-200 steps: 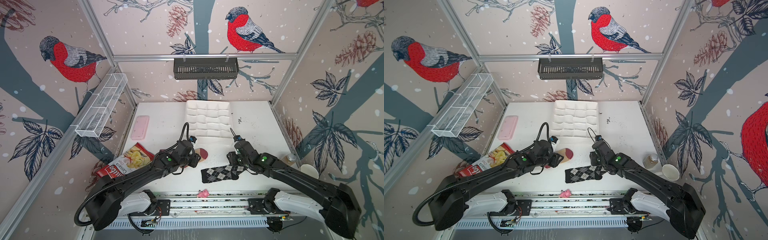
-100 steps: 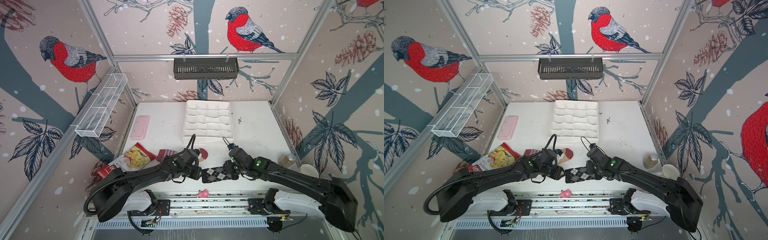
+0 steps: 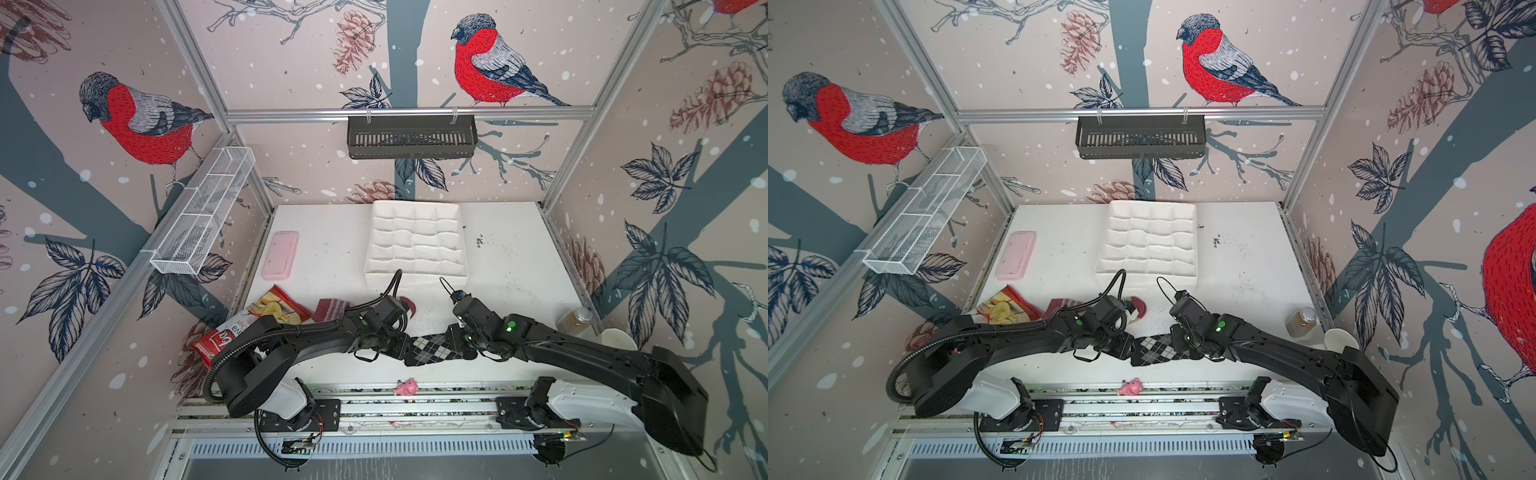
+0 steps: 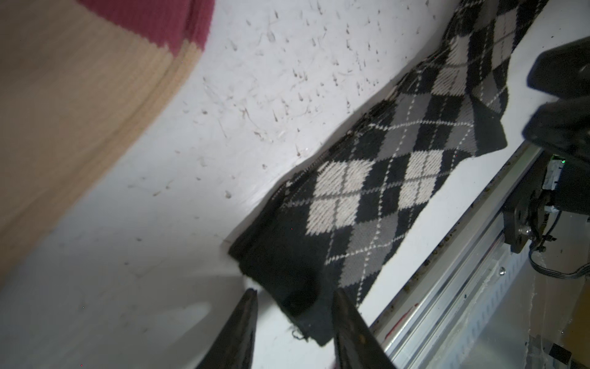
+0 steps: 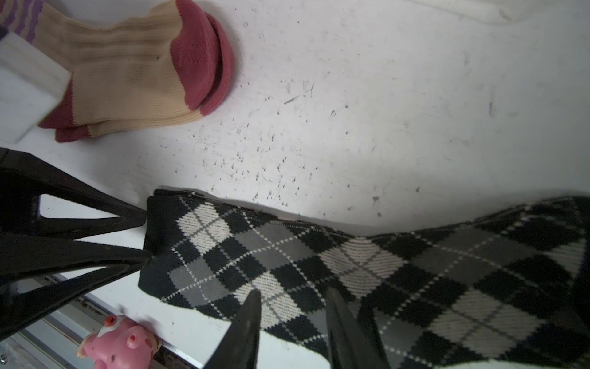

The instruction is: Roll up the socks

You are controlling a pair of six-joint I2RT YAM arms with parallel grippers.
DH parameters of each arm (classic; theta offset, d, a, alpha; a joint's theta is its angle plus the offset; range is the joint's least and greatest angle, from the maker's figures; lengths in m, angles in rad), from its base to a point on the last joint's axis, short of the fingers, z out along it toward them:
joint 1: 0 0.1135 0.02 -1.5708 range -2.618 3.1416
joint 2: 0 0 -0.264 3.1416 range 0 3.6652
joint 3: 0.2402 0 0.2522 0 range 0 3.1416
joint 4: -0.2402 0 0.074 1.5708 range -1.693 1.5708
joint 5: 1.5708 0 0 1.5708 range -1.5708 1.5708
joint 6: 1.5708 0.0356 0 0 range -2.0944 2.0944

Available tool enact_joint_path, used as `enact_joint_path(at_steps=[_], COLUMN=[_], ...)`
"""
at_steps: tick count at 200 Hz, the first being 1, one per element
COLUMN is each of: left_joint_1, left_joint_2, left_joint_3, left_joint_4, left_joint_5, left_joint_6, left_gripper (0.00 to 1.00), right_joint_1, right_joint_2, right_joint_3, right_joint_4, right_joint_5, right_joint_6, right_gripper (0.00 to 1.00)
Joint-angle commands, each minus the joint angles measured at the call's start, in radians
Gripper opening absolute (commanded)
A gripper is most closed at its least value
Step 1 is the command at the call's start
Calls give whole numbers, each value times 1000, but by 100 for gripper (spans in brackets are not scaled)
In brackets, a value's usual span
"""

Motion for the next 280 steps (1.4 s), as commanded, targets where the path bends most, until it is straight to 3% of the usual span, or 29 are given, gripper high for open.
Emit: enact_joint_path(at_steps=[1, 144, 207, 240, 255, 280], left_joint_1=[-1, -1, -1, 2, 2, 2], left_joint_2=[14, 32, 22, 36, 32, 16], left_joint_3=[6, 51, 73, 68, 64, 56], left_joint_4=[-13, -7, -43, -62, -59, -24], left_joint_5=[10, 11, -6, -17, -18, 10], left_joint_6=[7, 18, 21, 12, 8, -7], left_gripper=[39, 1, 0, 24, 40, 44], right_joint_1=[3, 4, 5, 6, 7, 9], right_joint_2=[8, 38, 29, 28, 32, 45], right_joint_3=[-5, -51, -81, -85, -90, -96], right_joint_4=[31, 93, 137, 155, 162, 171], right_joint_5=[-18, -92, -127, -136, -140, -144], right_joint_6=[5, 5, 14, 20, 22, 23], right_gripper=[36, 24, 25, 31, 30, 30])
